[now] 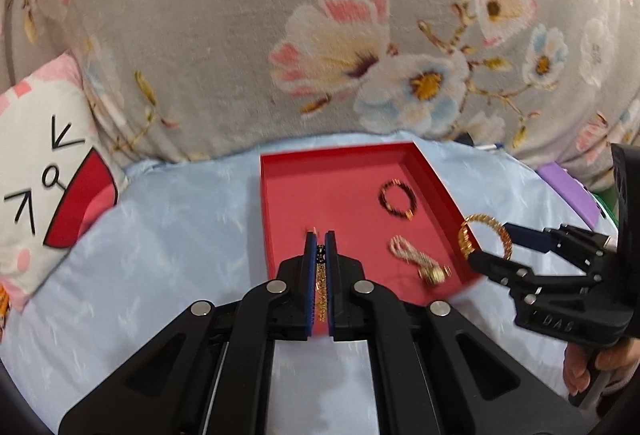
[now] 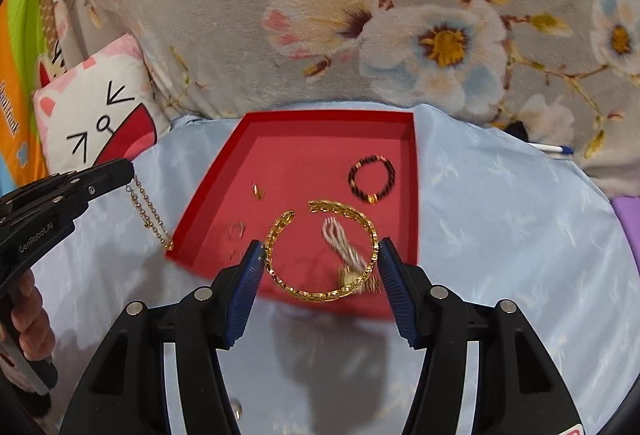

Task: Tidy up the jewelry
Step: 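Carry the bangle into the red tray with the right tool while the left tool carries its gold piece there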

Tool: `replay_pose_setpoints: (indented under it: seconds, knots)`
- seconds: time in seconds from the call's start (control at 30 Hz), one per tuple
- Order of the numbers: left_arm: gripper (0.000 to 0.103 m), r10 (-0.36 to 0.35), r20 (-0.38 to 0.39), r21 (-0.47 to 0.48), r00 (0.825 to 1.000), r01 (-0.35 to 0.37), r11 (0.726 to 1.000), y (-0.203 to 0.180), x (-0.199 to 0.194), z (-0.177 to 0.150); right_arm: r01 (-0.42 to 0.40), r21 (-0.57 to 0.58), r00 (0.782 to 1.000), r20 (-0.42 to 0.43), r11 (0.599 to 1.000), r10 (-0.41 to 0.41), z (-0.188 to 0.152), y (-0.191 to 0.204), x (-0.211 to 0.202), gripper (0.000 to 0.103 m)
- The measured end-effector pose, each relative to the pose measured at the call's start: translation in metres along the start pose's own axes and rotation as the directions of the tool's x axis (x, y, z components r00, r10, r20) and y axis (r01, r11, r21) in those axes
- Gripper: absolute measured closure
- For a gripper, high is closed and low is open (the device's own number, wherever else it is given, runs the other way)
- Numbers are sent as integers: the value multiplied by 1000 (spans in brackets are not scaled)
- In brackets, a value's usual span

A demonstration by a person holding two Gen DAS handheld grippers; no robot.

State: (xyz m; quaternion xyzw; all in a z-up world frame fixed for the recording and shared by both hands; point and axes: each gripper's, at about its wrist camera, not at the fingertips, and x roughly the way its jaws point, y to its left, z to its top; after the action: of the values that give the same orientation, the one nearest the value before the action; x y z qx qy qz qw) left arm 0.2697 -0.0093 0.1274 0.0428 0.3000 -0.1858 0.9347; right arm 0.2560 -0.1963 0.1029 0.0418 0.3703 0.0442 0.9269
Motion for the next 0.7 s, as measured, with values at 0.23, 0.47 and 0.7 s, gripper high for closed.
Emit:
replay_pose_setpoints:
  seconds: [0.23, 0.47, 0.7]
  knots:
    - [100, 72, -3, 37, 997, -72, 997, 3, 71, 51, 1, 18, 998, -63, 1000, 0, 55, 0, 71, 46]
    - [100, 116, -80, 40, 990, -113, 993, 13, 141, 60, 16, 38, 991, -135, 999, -11, 74, -7, 127, 46]
    - [100, 148, -109, 41, 983, -144, 989, 15, 168, 60, 34, 46, 982, -187, 998, -25, 80, -13, 159, 46]
